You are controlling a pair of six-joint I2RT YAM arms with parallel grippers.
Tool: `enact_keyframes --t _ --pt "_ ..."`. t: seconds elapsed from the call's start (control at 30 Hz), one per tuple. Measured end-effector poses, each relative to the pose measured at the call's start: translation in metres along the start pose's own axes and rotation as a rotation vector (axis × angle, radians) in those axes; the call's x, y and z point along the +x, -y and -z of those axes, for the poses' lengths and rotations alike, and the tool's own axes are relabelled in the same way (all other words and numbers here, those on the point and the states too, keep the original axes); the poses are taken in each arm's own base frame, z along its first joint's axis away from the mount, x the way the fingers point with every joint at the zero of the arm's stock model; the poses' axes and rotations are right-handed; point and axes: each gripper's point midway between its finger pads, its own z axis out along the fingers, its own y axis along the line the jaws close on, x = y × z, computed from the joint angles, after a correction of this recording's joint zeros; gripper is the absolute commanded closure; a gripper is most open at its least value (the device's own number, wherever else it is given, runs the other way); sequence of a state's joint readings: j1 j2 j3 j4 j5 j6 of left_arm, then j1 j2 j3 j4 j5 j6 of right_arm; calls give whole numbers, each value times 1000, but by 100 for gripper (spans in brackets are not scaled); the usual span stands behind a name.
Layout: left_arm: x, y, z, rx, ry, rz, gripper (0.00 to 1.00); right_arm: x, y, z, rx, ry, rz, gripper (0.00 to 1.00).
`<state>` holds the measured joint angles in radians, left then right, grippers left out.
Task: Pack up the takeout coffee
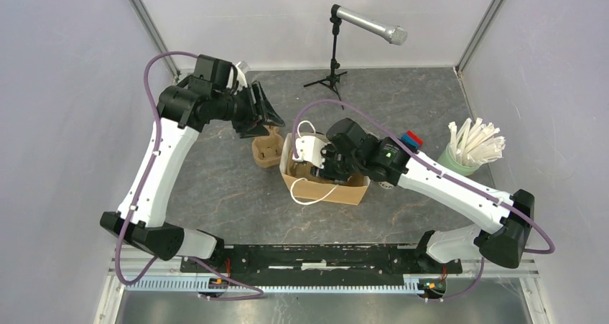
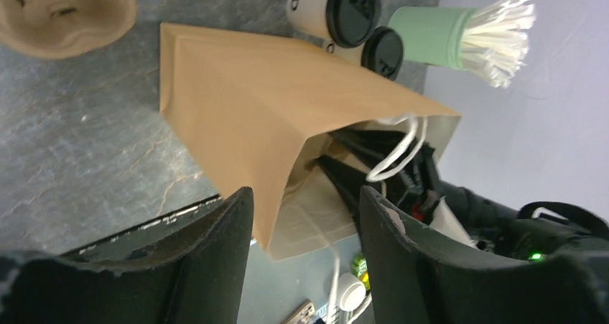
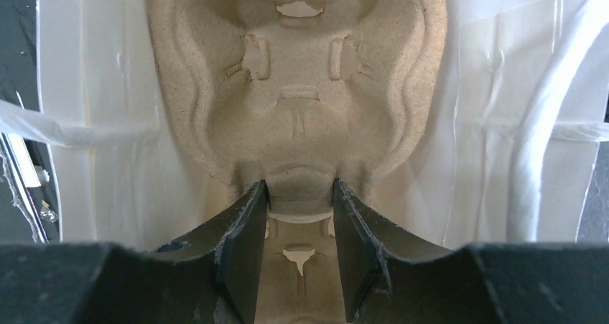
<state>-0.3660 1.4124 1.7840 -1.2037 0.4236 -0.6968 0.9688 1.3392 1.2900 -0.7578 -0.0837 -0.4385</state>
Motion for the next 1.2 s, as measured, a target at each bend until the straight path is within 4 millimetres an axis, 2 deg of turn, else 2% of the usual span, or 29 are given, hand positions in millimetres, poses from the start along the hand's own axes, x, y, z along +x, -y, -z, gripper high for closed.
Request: enact_keyframes --t 0.2,0.3,0.4,0.73,0.83,0.9,1.03,1.07,1.2 --pt "36 -28 -1 -42 -73 27 39 5 -1 -2 2 -25 -19 54" --pt "47 -33 -5 -31 -110 38 38 7 -3 -4 -5 -36 -28 46" --pt "50 -31 -9 -4 -128 36 38 9 -4 -5 -8 -47 -38 42" --pt "59 -29 -18 20 -162 22 43 1 -1 0 0 -32 -60 44" --pt "63 -28 -20 19 -170 -6 53 -10 3 6 10 -3 -69 45" --pt "65 -28 -21 11 -173 -30 73 -18 5 10 13 19 -74 46" --pt "69 -27 -24 1 -185 -78 94 -27 5 15 8 55 -88 46" --pt "69 -26 -23 -1 -181 -87 97 -28 4 15 4 61 -92 46" --pt "65 -21 -14 -15 -155 -114 98 -38 2 20 -6 110 -108 46"
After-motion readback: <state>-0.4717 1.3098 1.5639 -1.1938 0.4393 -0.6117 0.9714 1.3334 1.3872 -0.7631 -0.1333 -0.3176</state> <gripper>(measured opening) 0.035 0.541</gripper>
